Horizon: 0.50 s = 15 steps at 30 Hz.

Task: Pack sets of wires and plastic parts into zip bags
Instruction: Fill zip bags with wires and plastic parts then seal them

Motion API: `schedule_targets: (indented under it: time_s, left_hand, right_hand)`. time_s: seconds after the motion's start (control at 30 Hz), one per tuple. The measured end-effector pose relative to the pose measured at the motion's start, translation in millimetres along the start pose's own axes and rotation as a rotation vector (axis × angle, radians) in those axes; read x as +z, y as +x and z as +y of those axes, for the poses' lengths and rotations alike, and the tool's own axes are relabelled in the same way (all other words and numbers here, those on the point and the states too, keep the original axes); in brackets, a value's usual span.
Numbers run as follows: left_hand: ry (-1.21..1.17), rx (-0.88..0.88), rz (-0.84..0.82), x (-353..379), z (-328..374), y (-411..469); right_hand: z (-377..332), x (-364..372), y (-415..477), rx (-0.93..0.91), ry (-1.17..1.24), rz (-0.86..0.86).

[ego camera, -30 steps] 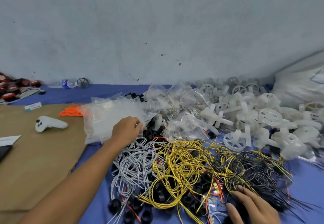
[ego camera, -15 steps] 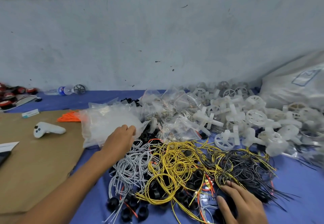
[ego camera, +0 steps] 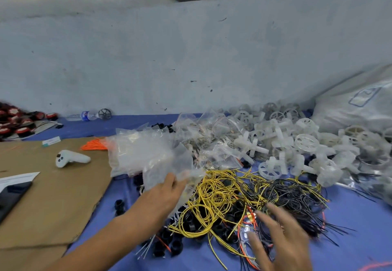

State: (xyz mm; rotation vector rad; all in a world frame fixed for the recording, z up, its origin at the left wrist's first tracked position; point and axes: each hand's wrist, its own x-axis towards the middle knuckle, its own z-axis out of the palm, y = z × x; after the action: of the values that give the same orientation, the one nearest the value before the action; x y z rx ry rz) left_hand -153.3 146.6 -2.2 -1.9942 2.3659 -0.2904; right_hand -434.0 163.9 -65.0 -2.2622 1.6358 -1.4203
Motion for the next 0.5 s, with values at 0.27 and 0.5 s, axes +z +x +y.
schedule_targets:
  time_s: [0.27, 0.5]
  left_hand:
    - [-0.039, 0.134, -0.008, -32, 71, -28]
    - [0.013, 0.252, 0.033, -61, 92, -47]
  right_hand:
    - [-83, 16, 17, 0.694, 1.08, -0.803]
    - [-113, 12, 39, 0.964, 1.121, -0.568]
